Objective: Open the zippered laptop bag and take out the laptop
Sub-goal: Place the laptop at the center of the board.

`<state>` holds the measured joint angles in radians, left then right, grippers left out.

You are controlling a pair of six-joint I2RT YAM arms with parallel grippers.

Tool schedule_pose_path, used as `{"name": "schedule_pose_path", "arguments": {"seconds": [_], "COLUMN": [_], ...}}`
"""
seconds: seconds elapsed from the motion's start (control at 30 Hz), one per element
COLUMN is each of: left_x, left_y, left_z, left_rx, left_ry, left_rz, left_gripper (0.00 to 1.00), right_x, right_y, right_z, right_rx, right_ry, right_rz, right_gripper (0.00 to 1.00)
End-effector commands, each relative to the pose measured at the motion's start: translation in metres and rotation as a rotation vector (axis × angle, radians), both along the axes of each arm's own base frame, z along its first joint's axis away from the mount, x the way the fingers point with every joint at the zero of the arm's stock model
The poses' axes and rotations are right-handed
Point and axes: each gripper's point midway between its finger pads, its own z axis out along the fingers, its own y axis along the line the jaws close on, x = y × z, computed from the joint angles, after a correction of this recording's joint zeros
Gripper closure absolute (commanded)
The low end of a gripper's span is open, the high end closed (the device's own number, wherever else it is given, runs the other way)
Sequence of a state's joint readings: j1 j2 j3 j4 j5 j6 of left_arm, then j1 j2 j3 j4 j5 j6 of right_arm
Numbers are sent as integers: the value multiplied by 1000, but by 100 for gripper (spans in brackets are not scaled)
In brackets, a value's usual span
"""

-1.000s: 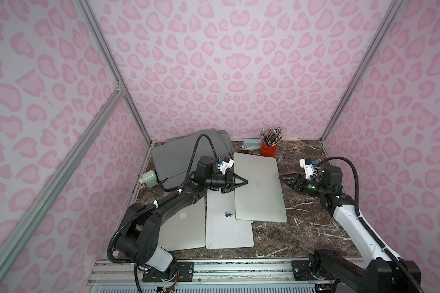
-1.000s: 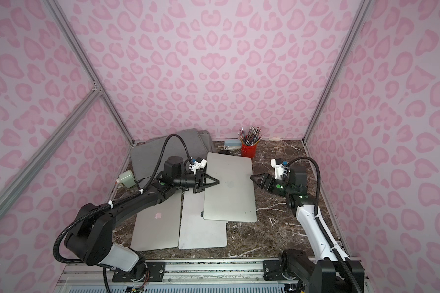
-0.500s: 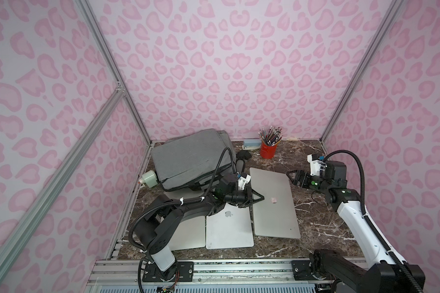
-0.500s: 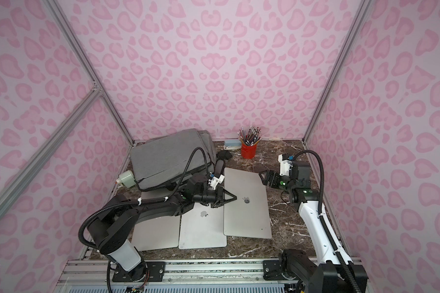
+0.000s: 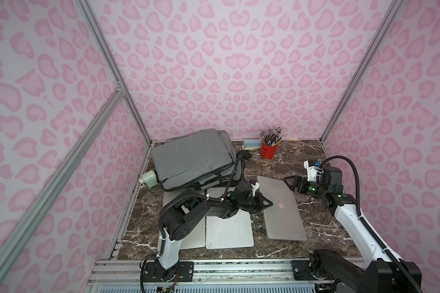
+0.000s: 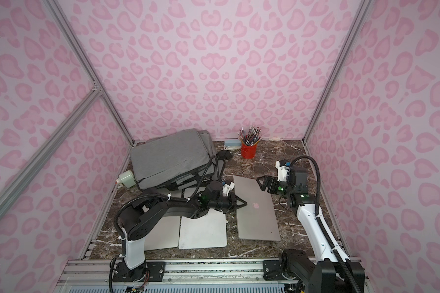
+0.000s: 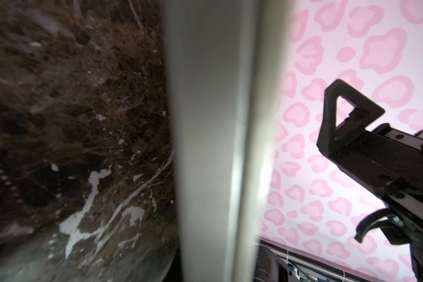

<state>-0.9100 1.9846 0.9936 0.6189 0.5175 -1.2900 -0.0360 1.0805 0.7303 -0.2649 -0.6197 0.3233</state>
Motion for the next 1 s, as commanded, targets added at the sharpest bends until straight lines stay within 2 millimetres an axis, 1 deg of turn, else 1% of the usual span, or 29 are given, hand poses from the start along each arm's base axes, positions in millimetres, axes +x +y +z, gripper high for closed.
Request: {"name": "schedule_pose_path", "arguments": {"seconds": [0.0, 0.07, 0.1, 0.2, 0.3, 0.37, 0.5, 0.7, 0.77, 0.87, 0.97], "left_x": [5, 3, 2, 1, -1, -4, -5, -5, -5, -6, -8], "left_y": [-17, -15, -13, -8, -1, 3, 7, 16, 21, 24, 29], "left_z": [35, 25, 21, 11, 2, -5, -8, -11, -17, -23, -28], "left_rx": [-139, -110, -98, -59, -13, 7, 9, 48, 67, 83, 109], "left_ry": [-99, -84, -80, -68, -57, -43, -32, -31, -19, -5, 0], "left_rz": [-35, -39, -40, -45, -58, -69, -81, -89, -86, -93, -98], "left_gripper": [98, 96, 94, 90, 78, 75, 72, 71, 70, 67, 66], "right_x": [3, 2, 2, 1, 0, -1, -2, -5, -7, -10, -12], "right_y": [2, 1, 2, 2, 4, 5, 7, 9, 9, 10, 10], "right_z": [3, 1, 0, -4, -7, -9, -12, -20, -23, -26, -29], "right_rx": [15, 15, 15, 19, 34, 40, 47, 65, 69, 79, 79], "right_ry": [-28, -25, -24, -17, -6, -3, 5, 21, 25, 29, 36], "right_rz": [4, 3, 6, 7, 13, 18, 29, 32, 29, 27, 27], "right_gripper": [10, 10, 10, 10, 10, 10, 10, 10, 10, 10, 10]}}
